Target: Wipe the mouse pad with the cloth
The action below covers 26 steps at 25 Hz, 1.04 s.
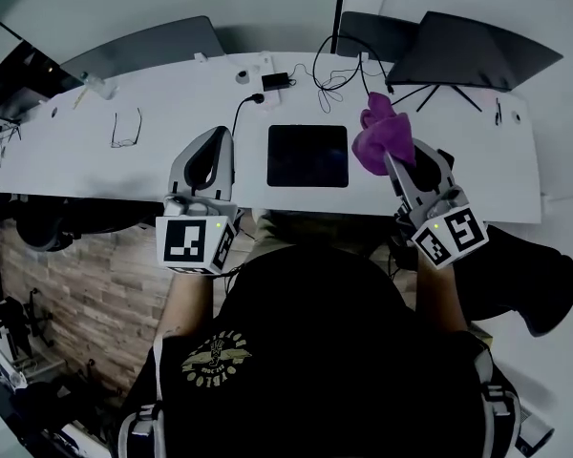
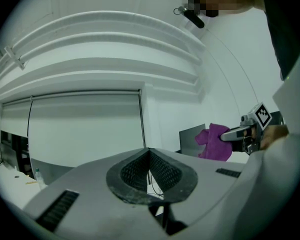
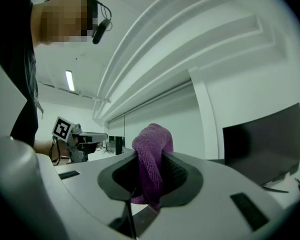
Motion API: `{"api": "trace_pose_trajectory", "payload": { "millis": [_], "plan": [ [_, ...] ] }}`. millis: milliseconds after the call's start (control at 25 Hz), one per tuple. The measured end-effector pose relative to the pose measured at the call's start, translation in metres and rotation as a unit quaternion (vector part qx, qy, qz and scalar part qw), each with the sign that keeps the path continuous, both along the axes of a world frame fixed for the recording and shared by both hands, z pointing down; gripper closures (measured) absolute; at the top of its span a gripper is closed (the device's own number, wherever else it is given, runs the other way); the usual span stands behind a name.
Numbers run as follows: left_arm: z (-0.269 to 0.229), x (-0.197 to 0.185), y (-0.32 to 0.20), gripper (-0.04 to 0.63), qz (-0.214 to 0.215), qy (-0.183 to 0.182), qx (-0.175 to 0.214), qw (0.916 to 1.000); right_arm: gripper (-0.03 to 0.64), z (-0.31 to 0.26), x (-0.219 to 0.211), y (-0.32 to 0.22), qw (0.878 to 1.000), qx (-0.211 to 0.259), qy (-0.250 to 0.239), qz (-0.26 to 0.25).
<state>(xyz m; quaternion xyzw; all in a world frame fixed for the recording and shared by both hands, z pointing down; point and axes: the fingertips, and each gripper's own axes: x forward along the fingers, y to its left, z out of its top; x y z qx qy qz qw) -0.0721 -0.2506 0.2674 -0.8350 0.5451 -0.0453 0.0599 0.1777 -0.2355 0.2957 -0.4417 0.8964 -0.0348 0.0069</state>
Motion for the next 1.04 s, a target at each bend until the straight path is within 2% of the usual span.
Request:
{"api": "trace_pose_trajectory", "payload": {
  "millis": [720,1040],
  "plan": [
    [-0.012,0.011,-0.015,0.594,0.043,-0.017,-0.001,0.9989,0.529,-0.008,0.015,0.004,0.999,-0.003,-0.007,0.049],
    [-0.009,0.020,-0.034,0.594,0.065,-0.018,-0.014,0.9976,0.529,-0.003,0.017,-0.003,0.998,-0.013,-0.011,0.061]
  ]
}}
